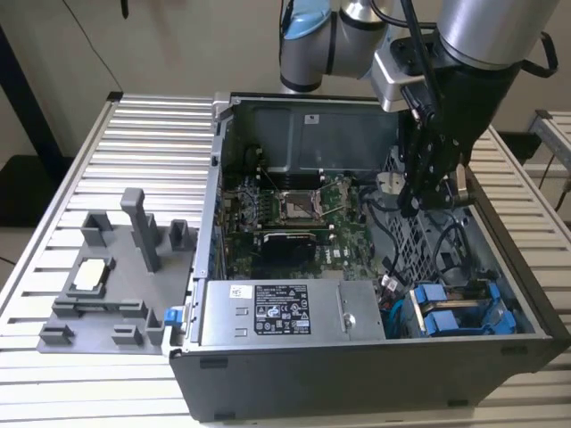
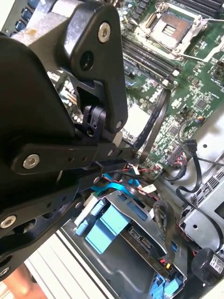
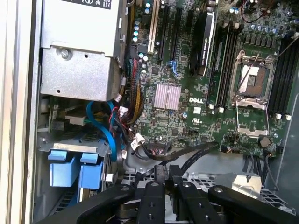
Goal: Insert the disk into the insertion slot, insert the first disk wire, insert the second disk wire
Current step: 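Insert the second disk wire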
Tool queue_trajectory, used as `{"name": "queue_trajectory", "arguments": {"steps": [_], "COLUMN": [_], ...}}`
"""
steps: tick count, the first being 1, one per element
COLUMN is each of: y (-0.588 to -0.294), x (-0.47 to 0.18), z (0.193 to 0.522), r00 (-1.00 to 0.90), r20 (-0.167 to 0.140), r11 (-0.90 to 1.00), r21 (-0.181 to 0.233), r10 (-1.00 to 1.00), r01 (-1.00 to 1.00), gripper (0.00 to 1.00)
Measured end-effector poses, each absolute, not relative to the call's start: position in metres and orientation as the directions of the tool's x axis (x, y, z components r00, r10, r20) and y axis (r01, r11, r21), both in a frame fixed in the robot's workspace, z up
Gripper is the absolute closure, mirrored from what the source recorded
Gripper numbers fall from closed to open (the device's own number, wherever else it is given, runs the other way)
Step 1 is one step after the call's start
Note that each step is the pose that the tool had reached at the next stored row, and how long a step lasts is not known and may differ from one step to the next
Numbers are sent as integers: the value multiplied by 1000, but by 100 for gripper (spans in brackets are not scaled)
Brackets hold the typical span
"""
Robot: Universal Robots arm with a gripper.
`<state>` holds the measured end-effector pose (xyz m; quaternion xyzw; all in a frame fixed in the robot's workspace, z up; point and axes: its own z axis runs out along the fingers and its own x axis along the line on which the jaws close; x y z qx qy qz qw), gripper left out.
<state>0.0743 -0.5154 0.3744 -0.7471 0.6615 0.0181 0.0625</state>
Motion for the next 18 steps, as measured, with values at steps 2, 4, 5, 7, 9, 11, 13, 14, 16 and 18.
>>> {"name": "queue_trajectory", "arguments": {"steps": [2,4,5,7,9,11,13,14,16,18], "y": [-515,-515,-515,-516,-520,-526,-533,-537,-544,-552], "x": [74,74,74,75,76,79,82,84,87,90], "z": [374,374,374,374,374,374,374,374,373,373], "r00": [124,124,124,124,124,124,124,124,124,124], "r20": [-110,-110,-110,-109,-108,-108,-108,-108,-108,-108], "r11": [-117,-117,-117,-117,-117,-117,-117,-117,-117,-117], "r21": [-69,-69,-69,-69,-69,-69,-68,-67,-67,-66], "r10": [-986,-986,-986,-986,-986,-986,-986,-986,-986,-986], "r01": [-991,-991,-991,-991,-991,-991,-991,-991,-991,-991], "gripper": [84,84,84,84,84,84,84,84,84,84]}}
